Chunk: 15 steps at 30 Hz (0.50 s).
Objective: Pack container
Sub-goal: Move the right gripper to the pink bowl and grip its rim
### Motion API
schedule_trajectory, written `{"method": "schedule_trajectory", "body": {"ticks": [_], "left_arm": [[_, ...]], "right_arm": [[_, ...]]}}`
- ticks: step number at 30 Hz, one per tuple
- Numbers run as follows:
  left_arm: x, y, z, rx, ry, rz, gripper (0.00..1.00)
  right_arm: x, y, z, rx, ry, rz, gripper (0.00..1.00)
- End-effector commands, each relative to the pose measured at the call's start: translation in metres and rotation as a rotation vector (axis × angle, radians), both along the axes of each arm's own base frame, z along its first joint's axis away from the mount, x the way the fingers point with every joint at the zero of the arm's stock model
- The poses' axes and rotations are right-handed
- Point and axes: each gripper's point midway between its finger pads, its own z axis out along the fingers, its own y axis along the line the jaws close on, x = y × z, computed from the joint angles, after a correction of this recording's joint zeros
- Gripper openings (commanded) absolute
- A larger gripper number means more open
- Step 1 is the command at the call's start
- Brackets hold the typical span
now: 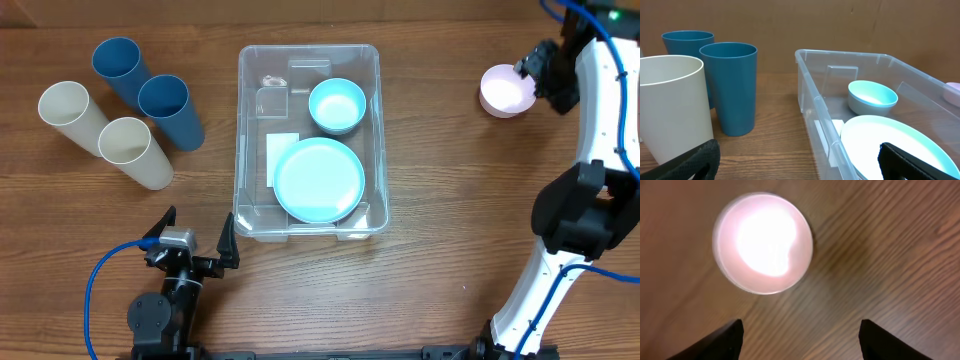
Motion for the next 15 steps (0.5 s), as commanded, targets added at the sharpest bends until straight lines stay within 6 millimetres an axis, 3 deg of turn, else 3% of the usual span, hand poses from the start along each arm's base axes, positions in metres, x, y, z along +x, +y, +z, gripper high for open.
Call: {"method": "schedule_trajectory", "body": {"ticks": [1, 3, 8, 9, 12, 13, 15], "left_arm": [[0.000, 0.002, -0.001, 0.015, -0.003, 0.006, 1.00], [0.000, 0.002, -0.001, 0.015, -0.003, 0.006, 1.00], [0.000, 0.002, -0.001, 0.015, -0.003, 0.006, 1.00], [0.000, 0.002, -0.001, 0.015, -0.003, 0.006, 1.00], [0.000, 0.002, -0.001, 0.015, -0.003, 0.006, 1.00], [0.000, 0.002, -0.001, 0.015, -0.003, 0.006, 1.00], [0.000, 0.002, -0.001, 0.015, -0.003, 0.006, 1.00]], "right_arm": [[-0.003, 0.009, -0.040, 0.022, 0.044, 0.039, 0.76], [0.001, 0.009, -0.067, 0.025, 0.029, 0.039, 0.75], [0.000, 0.009, -0.103, 0.025, 0.015, 0.025, 0.66], [0.000, 0.009, -0.106, 0.025, 0.012, 0.025, 0.59], [0.000, 0.009, -0.108, 0.025, 0.014, 0.025, 0.24], [-0.002, 0.009, -0.108, 0.026, 0.020, 0.025, 0.07], [-0.004, 0.010, -0.105, 0.029, 0.033, 0.025, 0.04]]}}
